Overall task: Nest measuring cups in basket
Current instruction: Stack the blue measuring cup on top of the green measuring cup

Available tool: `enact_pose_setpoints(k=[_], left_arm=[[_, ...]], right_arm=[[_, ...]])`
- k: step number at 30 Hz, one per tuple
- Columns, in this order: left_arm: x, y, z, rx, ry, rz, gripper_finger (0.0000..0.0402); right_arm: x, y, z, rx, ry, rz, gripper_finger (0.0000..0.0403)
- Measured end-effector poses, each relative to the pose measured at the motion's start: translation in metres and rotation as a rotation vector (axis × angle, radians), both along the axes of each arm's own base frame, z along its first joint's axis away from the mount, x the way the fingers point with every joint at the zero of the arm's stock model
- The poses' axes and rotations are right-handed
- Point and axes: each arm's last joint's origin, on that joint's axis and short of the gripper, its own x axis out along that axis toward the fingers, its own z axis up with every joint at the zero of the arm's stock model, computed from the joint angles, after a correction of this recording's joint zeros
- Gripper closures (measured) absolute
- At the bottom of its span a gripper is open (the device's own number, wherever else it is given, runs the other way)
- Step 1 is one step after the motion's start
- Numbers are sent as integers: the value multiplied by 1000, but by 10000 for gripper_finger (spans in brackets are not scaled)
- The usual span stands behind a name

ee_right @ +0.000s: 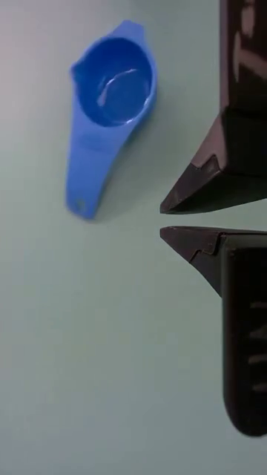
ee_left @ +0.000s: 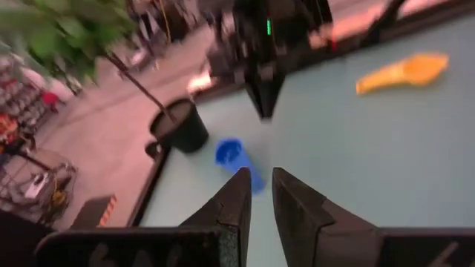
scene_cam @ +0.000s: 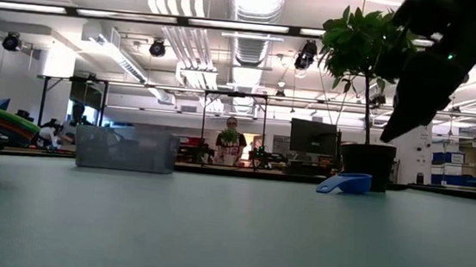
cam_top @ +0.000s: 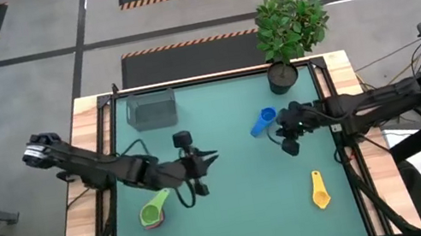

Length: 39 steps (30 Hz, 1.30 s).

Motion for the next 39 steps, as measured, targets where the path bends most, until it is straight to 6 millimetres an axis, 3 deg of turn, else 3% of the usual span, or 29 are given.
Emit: enact_pose_setpoints(k=[6,11,23,35,39], left_arm=[[-22,11,4,47,-128,108,363],[-37,19,6,74,-161,223,363],[-41,21,-1,94,-114,227,363],[-41,20,-2,98,-103,226,363],[-41,20,-2,100,-102,226,363]], right_arm=[[3,-26,-11,0,101,-52,375],[17,-44,-6,-54,150,-18,375],[48,-61,-15,-167,279,203,368],[47,-63,-20,-240,366,227,238],[49,-64,-31,-231,414,245,217]])
